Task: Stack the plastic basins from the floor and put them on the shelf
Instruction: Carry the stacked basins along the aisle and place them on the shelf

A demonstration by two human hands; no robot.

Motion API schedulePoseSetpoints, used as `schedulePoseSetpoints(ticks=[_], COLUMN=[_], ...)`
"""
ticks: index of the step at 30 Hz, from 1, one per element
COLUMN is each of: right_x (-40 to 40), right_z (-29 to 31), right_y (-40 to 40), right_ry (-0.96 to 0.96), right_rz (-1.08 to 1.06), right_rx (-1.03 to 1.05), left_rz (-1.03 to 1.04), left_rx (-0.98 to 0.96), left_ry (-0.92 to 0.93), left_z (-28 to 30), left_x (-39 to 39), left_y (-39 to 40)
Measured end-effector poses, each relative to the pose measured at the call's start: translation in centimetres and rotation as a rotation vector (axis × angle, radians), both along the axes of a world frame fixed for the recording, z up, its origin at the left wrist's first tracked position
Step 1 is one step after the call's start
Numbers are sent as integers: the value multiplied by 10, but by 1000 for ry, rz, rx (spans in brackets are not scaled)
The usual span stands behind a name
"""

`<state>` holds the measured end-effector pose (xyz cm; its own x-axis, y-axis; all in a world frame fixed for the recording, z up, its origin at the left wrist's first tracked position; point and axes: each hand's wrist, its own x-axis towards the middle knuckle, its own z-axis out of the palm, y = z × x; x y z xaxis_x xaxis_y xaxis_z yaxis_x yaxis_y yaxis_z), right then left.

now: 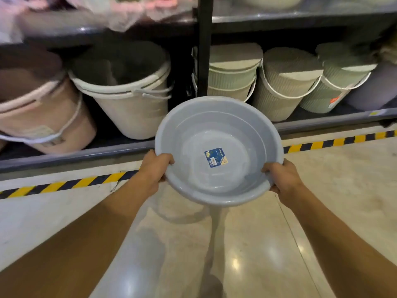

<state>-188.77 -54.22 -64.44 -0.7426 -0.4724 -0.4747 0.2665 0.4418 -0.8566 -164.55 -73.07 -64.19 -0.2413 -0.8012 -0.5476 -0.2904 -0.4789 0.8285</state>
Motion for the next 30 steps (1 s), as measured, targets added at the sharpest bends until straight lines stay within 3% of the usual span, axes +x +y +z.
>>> schedulePoseSetpoints(ticks=[9, 15, 21, 30], right_x=[61, 128, 233, 424], right_z=[386, 577, 682, 720], right_y=[10, -14, -76, -149], right_ry=[28, 79, 84, 101], right_rz=[229, 465, 671, 909], right_rx=[61, 35, -55, -97], left_rz=[291, 456, 667, 895], left_rx=[11, -73, -209, -238], left_ry=[-49, -43, -91, -36], left_z=[374, 560, 660, 687], left_x=[98, 186, 301, 482], left_y=[73, 99, 102, 101])
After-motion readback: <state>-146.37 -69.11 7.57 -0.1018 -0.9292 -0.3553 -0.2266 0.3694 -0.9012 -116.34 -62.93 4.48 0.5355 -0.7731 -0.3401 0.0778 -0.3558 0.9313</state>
